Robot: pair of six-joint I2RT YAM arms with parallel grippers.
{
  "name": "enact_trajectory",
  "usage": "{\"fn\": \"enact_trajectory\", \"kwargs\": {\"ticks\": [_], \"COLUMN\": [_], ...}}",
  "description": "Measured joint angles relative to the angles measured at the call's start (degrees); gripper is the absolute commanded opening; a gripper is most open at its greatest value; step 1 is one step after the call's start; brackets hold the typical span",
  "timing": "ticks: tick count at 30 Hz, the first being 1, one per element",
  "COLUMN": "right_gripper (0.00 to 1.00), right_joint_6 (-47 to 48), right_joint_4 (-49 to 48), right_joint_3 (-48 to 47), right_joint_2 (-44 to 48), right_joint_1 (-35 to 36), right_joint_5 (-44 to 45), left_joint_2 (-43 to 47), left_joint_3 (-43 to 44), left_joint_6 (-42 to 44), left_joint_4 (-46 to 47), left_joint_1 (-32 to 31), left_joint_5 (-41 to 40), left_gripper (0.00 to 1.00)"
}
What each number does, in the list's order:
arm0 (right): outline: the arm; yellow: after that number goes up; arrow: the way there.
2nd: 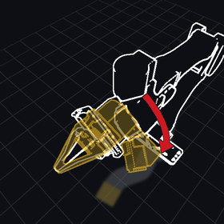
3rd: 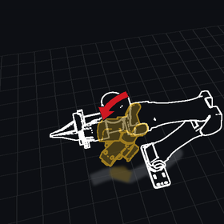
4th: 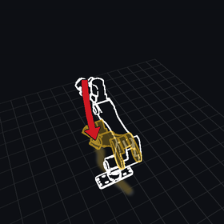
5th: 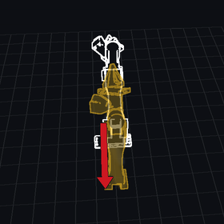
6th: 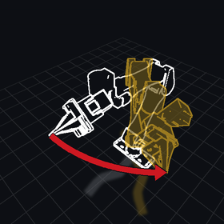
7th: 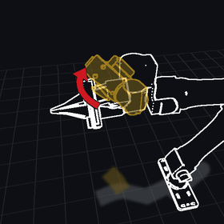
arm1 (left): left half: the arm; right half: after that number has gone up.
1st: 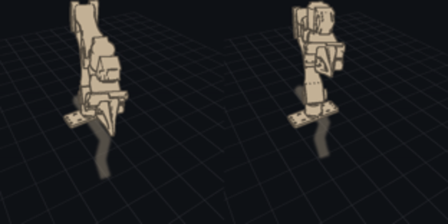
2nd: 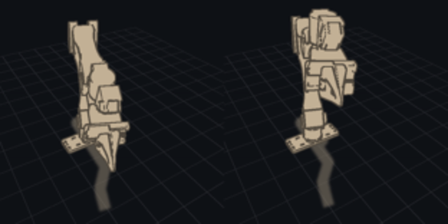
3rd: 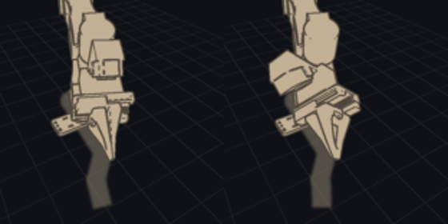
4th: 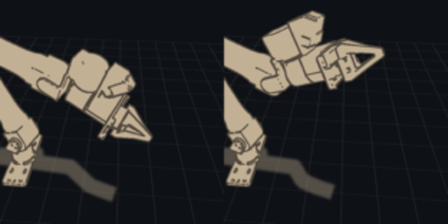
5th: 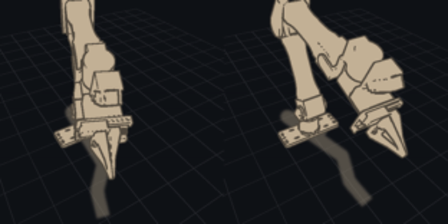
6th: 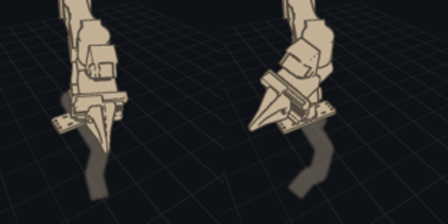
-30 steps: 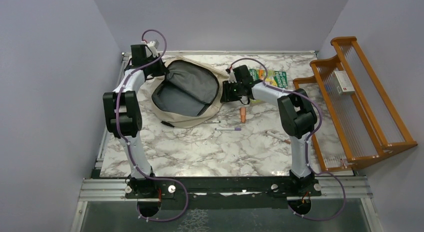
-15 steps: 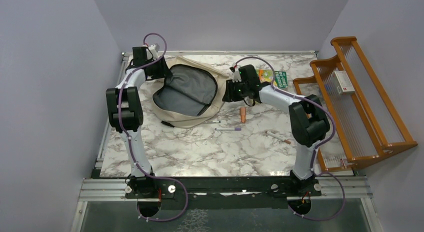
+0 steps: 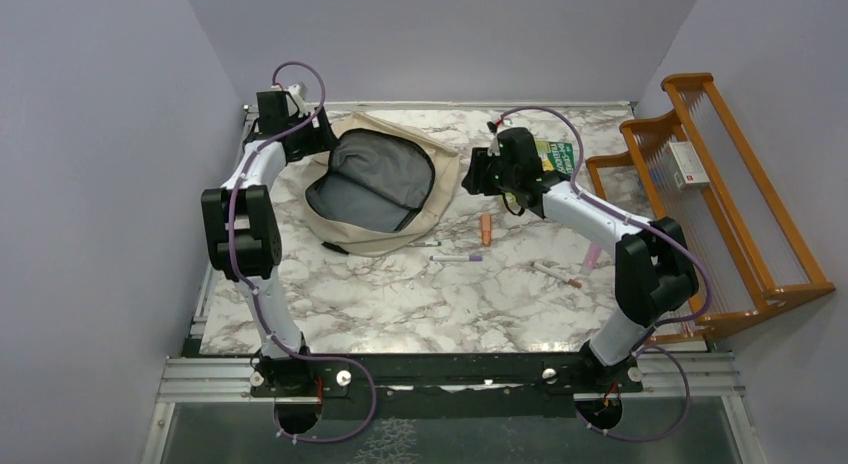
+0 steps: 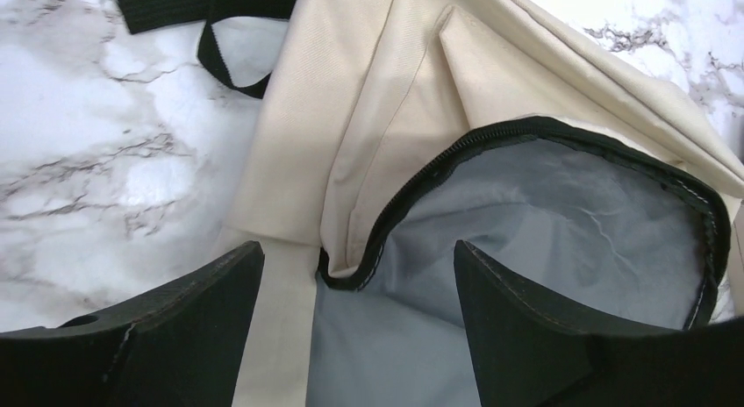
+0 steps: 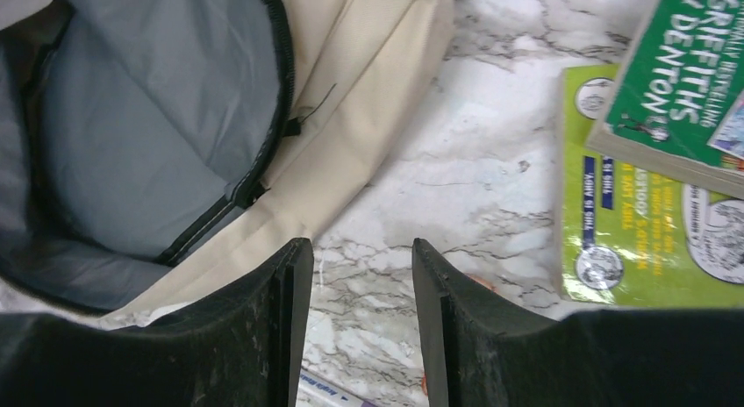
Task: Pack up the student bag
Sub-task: Adjust the student bag at the center of the board.
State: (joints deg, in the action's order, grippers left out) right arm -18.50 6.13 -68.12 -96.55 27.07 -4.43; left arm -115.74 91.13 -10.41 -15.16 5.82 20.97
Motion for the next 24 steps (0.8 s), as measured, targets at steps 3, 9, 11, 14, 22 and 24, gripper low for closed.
{"fn": "enact_trajectory", "kwargs": {"ticks": [3, 9, 11, 14, 22, 24], "right_gripper": [0.53, 0.56, 0.6, 0.64, 0.71, 0.74], "right_joint_6": [-1.0, -3.5, -4.2, -4.9, -6.2, -6.4], "right_joint_4": [0.1, 0.9, 1.0, 1.7, 3.9, 4.0], "right_joint_3": [0.2, 0.3, 0.4, 0.6, 3.0, 3.0], "right_joint_2": [0.3, 0.3, 0.3, 0.4, 2.5, 2.5], "right_joint_1": [-0.2, -0.7, -0.9, -1.4, -8.2, -10.6], "right_joint_5": [3.7, 8.8, 10.0, 11.8, 14.2, 14.3], "left_joint_2": [3.8, 9.9, 9.8, 8.5, 6.6, 6.6], "left_joint_3": [-2.8, -9.2, -9.7, -9.7, -10.3, -10.8], "left_joint_6": [-0.7, -2.4, -2.7, -3.0, -4.0, -4.5], "left_joint_4": [0.9, 5.9, 7.0, 8.3, 9.1, 10.0], "left_joint_1": [0.0, -1.5, -3.3, -7.2, -13.4, -13.8], "left_joint_5": [-1.3, -2.4, -2.4, -1.7, 0.4, 0.8], "left_gripper": [0.71, 0.56, 0.56, 0.56, 0.59, 0.6]}}
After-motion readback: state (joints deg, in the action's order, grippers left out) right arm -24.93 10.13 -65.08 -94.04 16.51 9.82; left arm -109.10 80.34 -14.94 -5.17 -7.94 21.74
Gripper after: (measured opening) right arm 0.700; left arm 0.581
